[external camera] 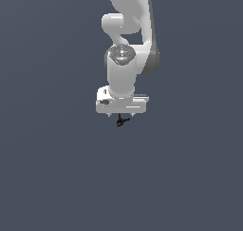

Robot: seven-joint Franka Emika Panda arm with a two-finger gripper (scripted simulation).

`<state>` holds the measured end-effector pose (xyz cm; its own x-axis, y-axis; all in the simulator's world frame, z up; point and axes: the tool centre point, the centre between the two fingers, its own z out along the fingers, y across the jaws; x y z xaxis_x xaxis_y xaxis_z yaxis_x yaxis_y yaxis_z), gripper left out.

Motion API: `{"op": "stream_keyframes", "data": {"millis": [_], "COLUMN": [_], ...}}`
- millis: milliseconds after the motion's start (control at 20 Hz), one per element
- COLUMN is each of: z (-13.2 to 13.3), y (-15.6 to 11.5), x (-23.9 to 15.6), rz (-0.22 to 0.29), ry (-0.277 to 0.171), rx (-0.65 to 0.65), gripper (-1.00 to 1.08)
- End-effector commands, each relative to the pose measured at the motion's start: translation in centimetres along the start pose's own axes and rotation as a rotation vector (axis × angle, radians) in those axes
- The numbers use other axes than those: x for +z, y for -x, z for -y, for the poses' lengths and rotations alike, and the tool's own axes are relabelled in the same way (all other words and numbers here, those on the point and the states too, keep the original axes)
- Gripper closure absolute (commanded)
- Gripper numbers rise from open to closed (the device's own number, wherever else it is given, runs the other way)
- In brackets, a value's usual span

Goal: Pick up the object and move it to a goal position.

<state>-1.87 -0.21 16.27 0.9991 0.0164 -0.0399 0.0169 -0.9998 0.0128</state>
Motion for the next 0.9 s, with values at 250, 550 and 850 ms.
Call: {"op": "stream_keyframes", "data": {"millis": [250, 550, 850], "z": [-1.1, -2.4, -2.1], "y": [0.2, 0.5, 0.6], "x": [0.0, -0.2, 0.2], "rz": [0.008, 0.018, 0.015], "ry": [-0.005, -0.011, -0.012], "rx": [0.039, 0.073, 0.088], "gripper": [-0.92, -0.92, -0.92]}}
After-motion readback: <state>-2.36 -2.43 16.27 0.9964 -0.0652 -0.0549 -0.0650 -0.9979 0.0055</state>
